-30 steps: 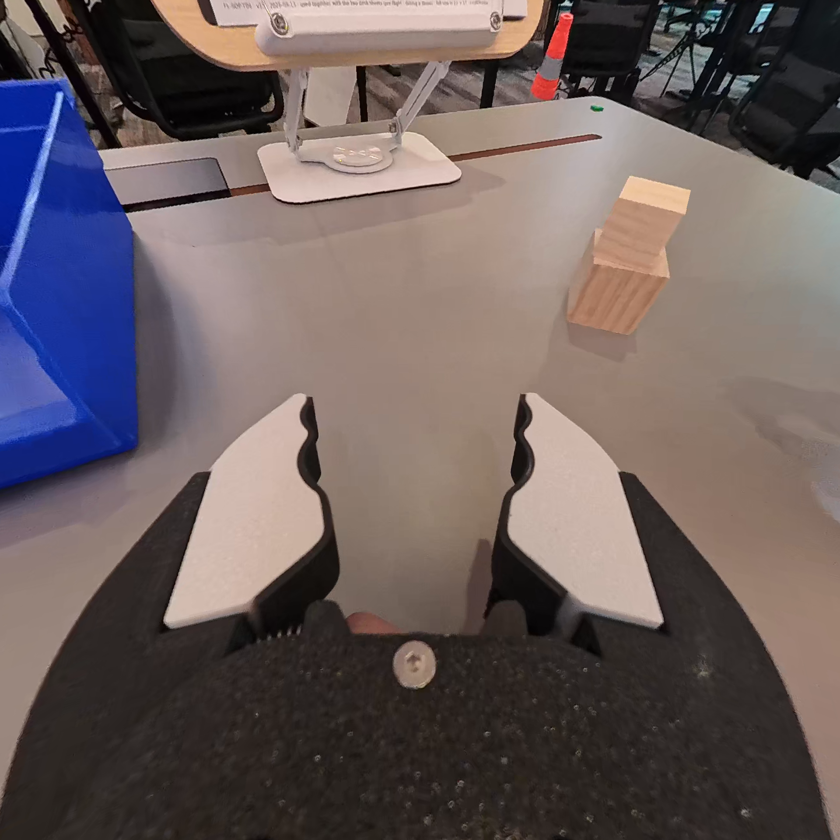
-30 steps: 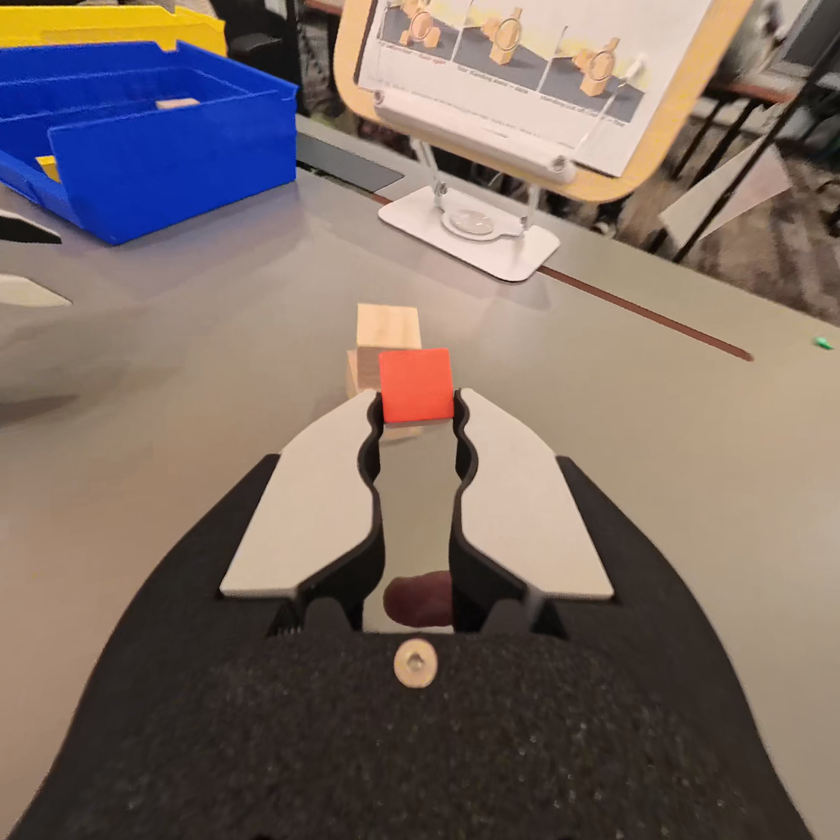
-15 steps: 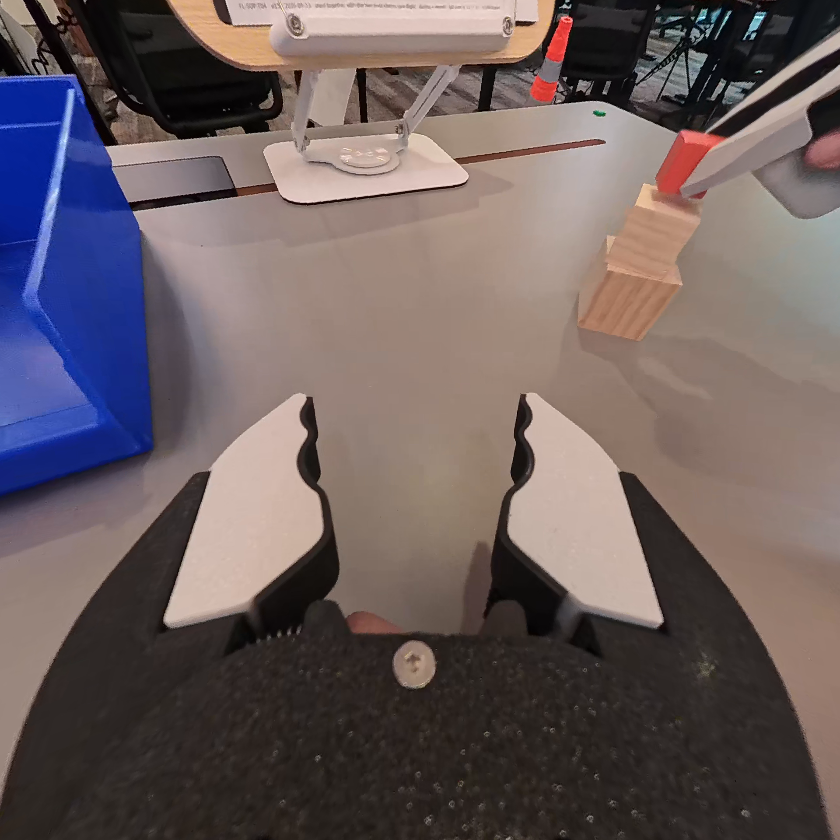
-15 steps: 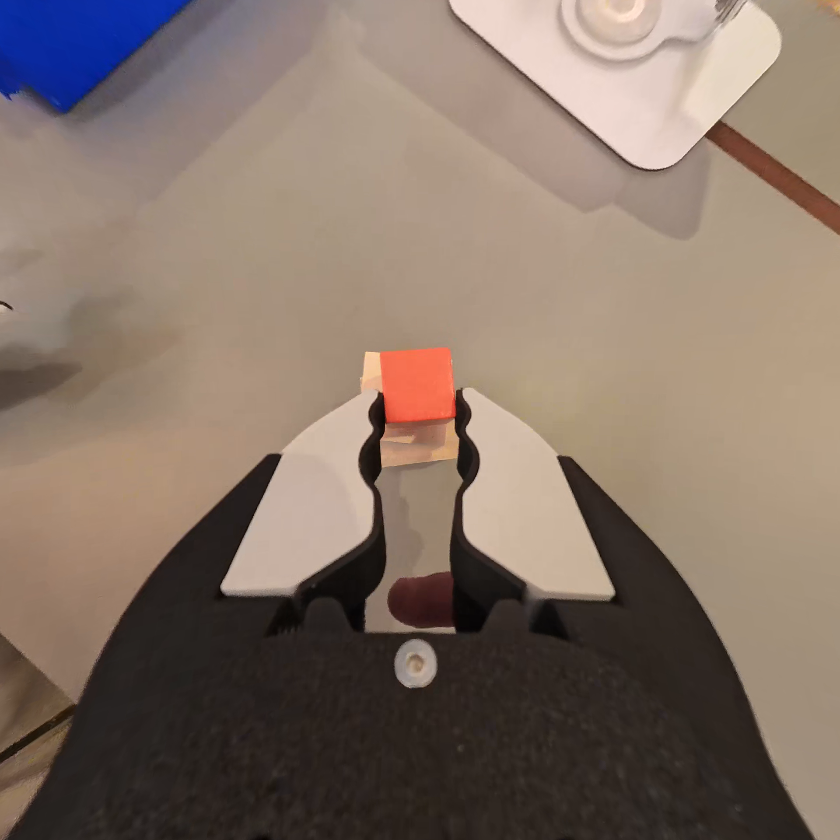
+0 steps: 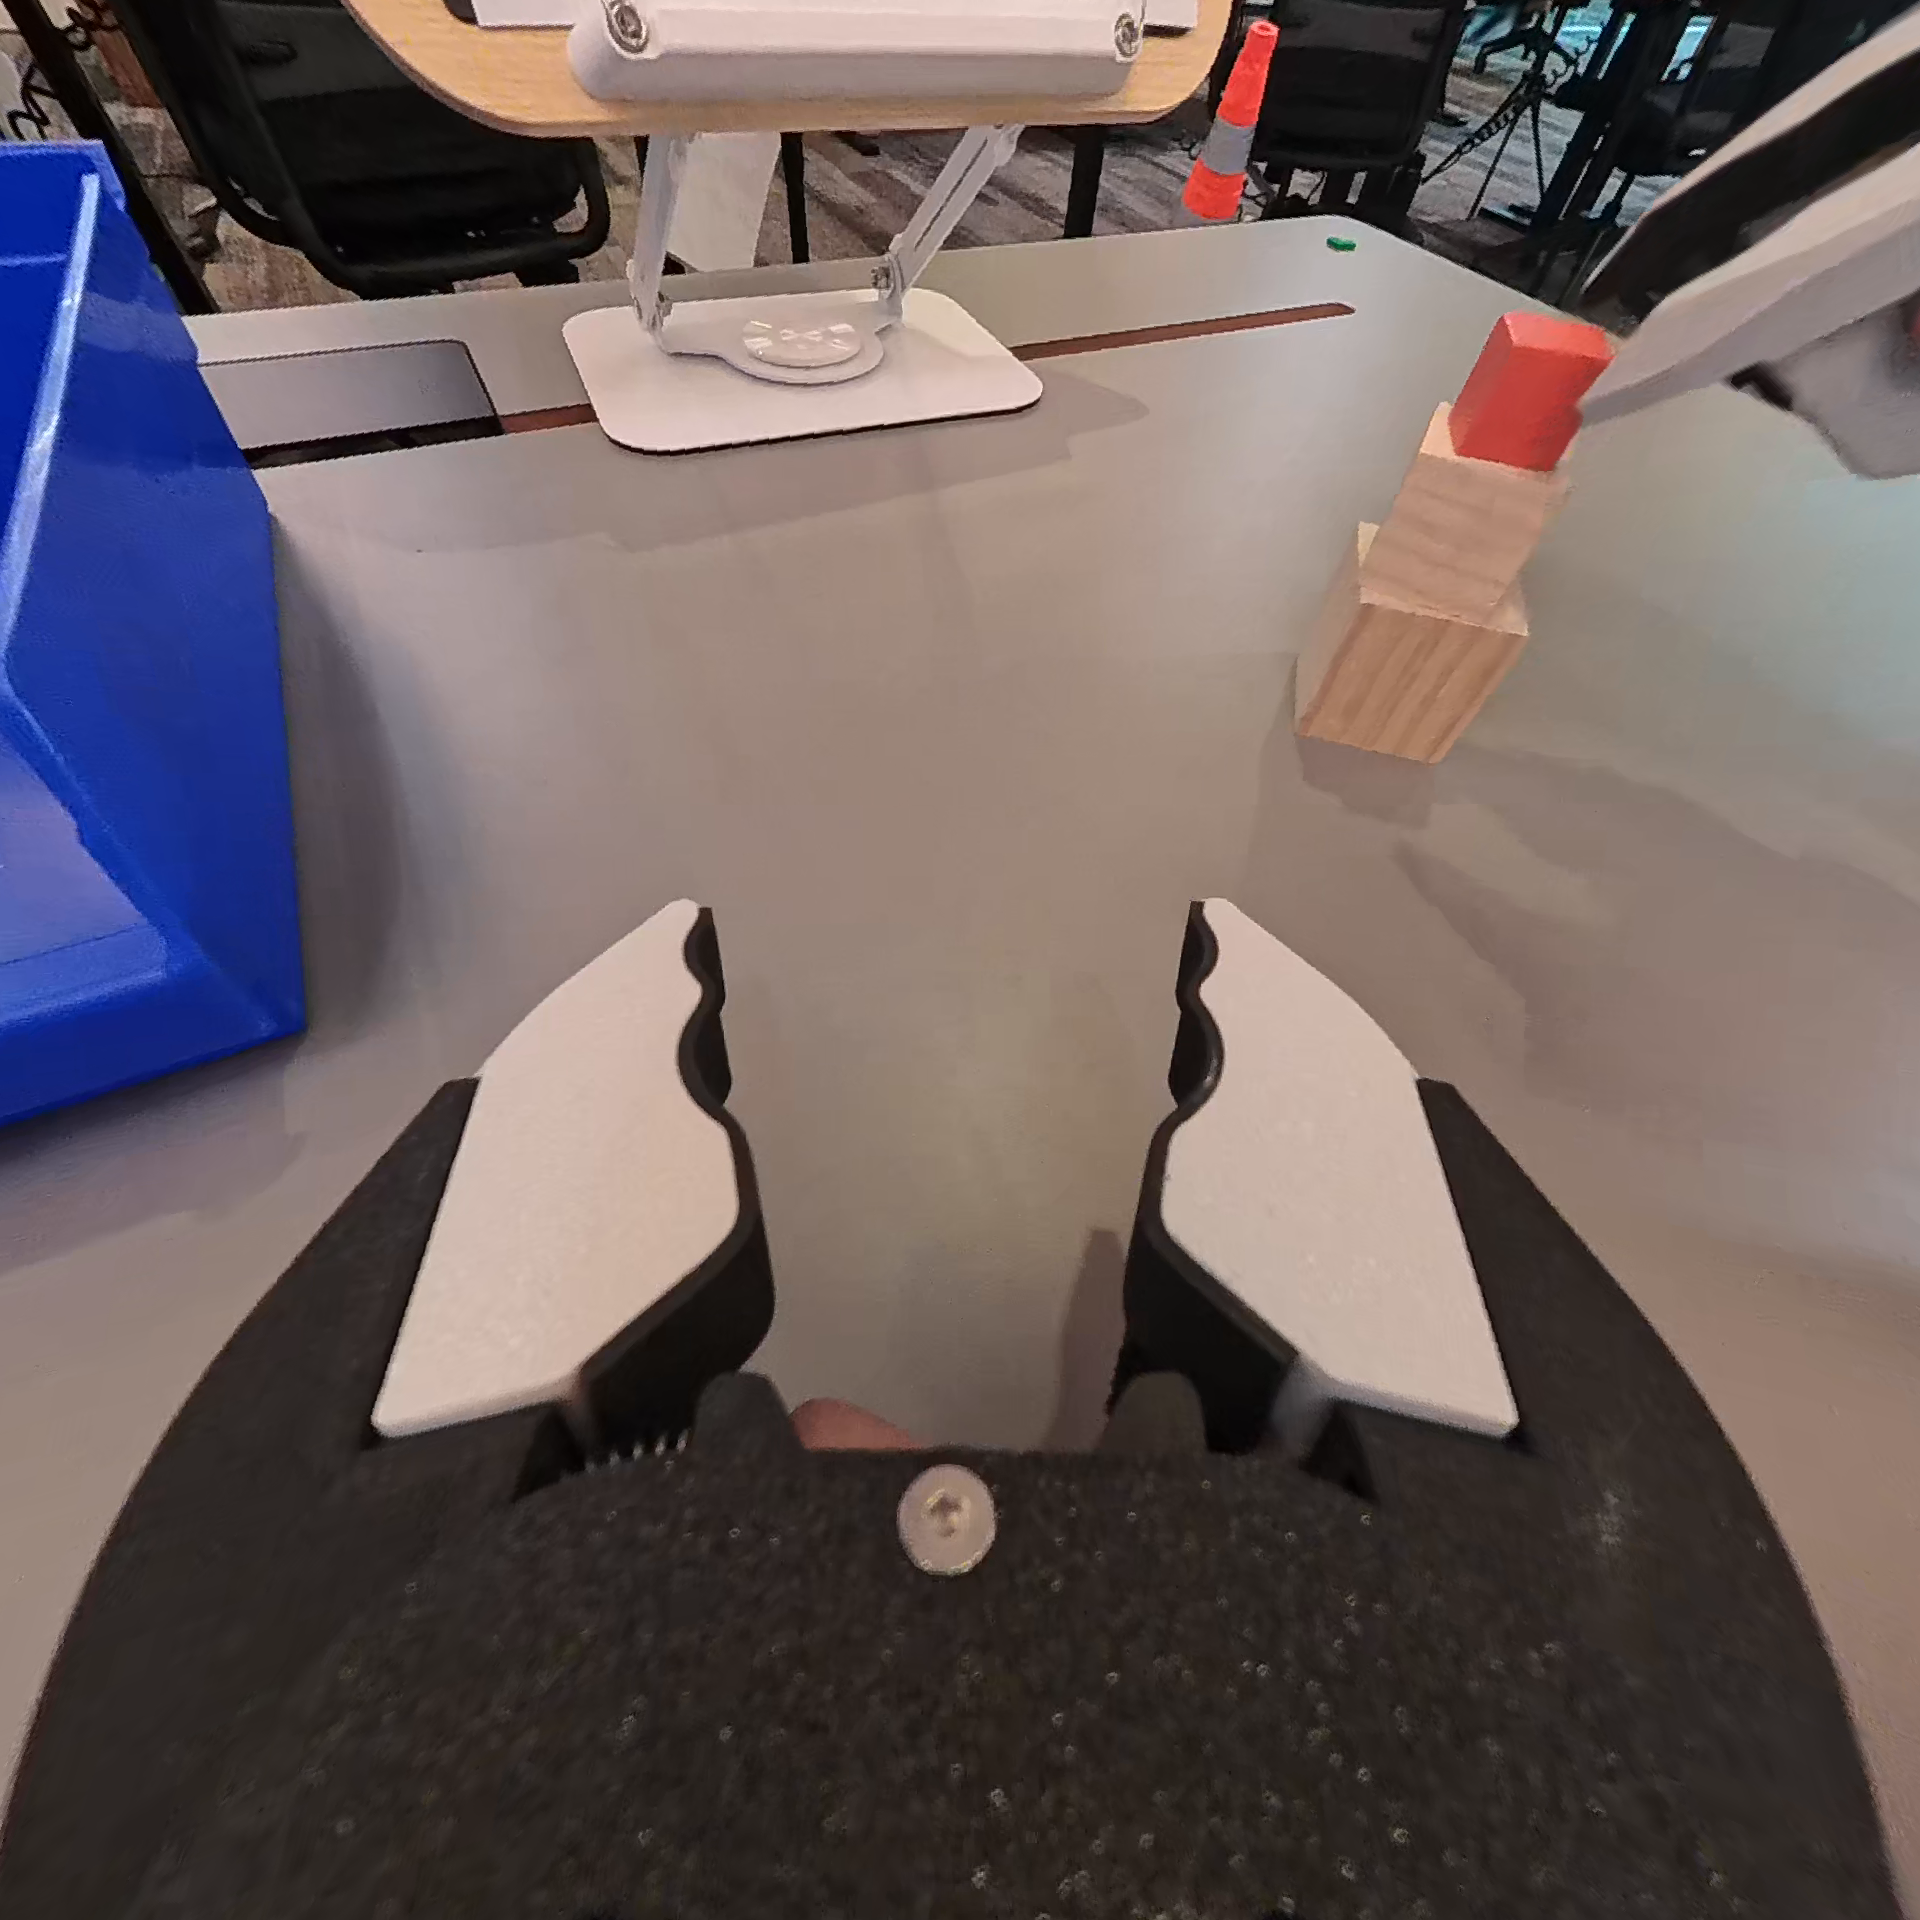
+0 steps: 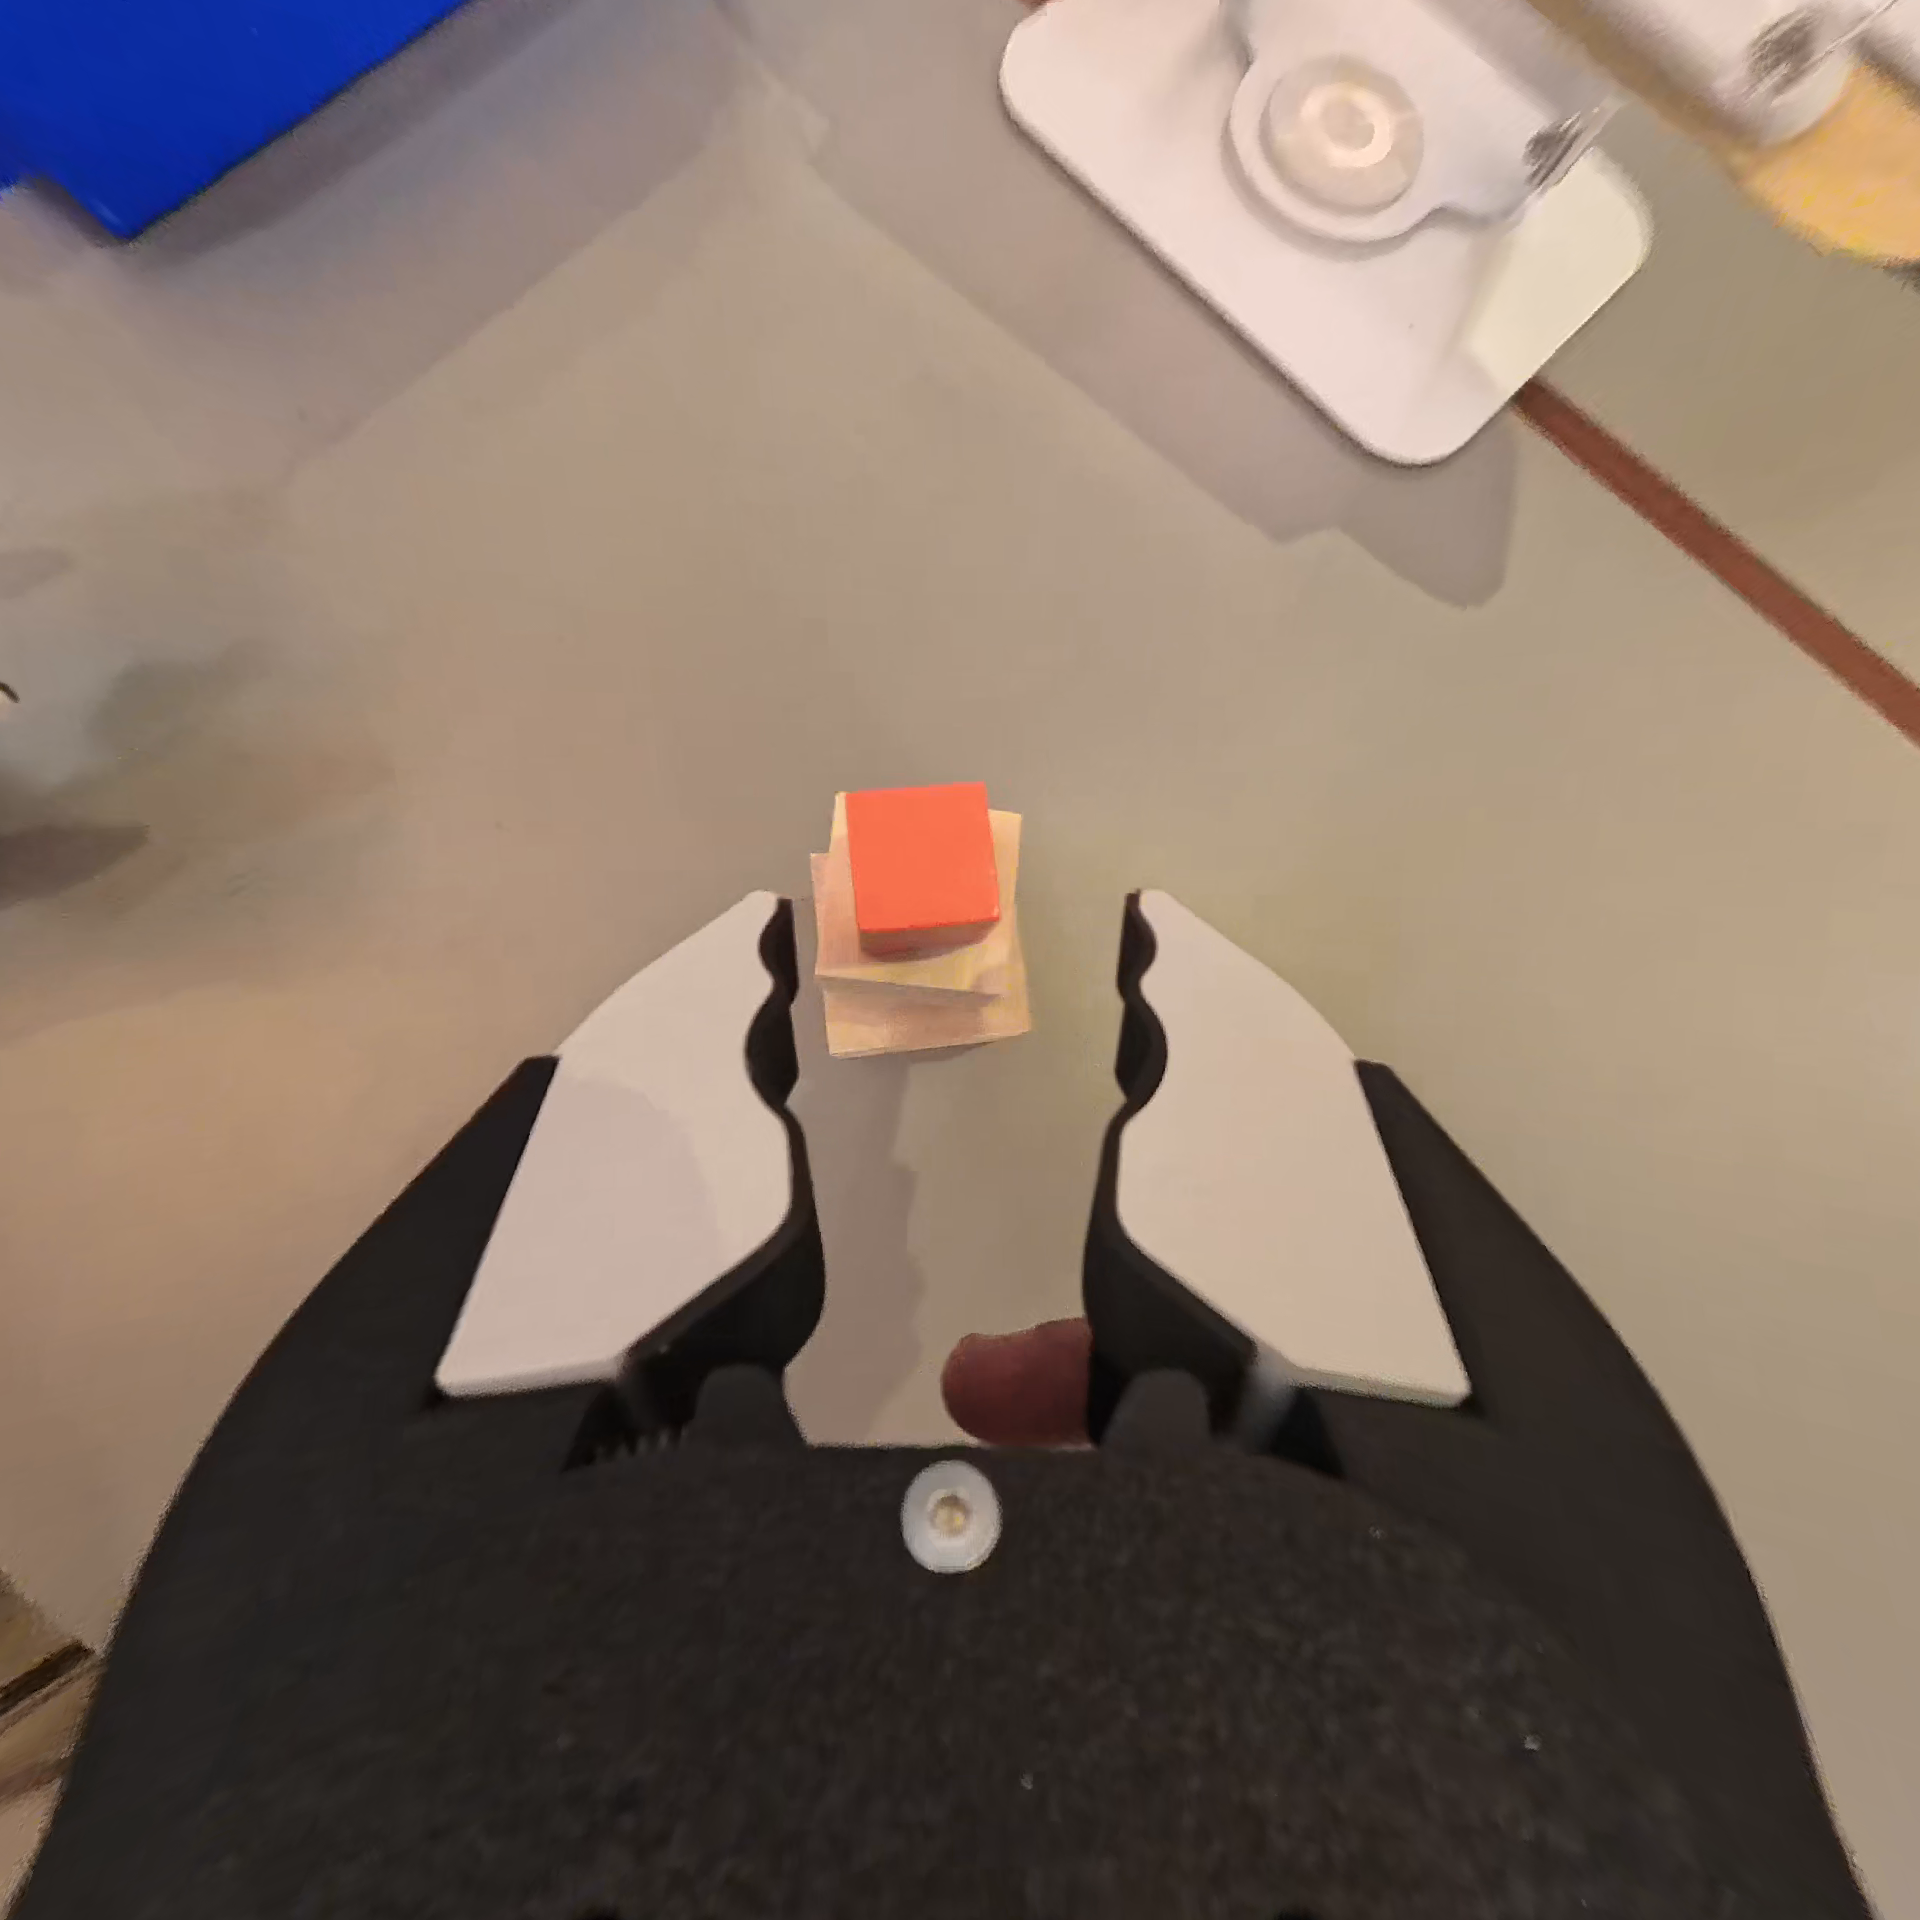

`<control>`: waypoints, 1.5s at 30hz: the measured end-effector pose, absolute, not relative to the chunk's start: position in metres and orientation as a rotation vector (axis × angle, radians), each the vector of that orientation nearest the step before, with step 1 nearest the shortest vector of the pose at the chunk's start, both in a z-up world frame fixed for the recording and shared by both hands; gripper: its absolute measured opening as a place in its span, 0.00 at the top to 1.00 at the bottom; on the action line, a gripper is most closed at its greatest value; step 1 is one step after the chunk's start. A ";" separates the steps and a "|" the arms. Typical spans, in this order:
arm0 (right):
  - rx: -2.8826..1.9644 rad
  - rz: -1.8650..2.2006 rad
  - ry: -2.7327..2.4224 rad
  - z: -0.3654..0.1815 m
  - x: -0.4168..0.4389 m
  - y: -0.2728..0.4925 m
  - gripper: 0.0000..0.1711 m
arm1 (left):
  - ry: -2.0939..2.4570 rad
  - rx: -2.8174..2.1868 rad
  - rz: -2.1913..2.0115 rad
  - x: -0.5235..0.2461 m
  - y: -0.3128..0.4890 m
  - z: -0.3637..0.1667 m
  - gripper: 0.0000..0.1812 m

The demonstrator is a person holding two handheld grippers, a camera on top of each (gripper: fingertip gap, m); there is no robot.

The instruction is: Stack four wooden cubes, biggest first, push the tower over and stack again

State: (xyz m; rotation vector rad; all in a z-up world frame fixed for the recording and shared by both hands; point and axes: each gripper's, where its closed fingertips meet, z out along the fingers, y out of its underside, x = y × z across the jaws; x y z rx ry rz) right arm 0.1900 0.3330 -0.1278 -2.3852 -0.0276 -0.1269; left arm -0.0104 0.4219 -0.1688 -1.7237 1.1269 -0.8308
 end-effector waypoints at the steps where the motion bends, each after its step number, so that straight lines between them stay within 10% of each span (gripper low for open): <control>1: -2.332 -0.144 -0.026 -0.118 0.190 0.329 0.64 | 1.127 -1.715 -0.835 -0.010 0.421 -0.168 0.54; 30: -1.970 -0.221 0.275 -0.174 0.155 0.209 0.55 | 1.076 -1.712 -0.877 -0.016 0.406 -0.168 0.54; 45: -2.174 -0.532 0.698 -0.208 0.326 0.055 0.62 | 1.082 -1.734 -0.895 -0.016 0.407 -0.171 0.54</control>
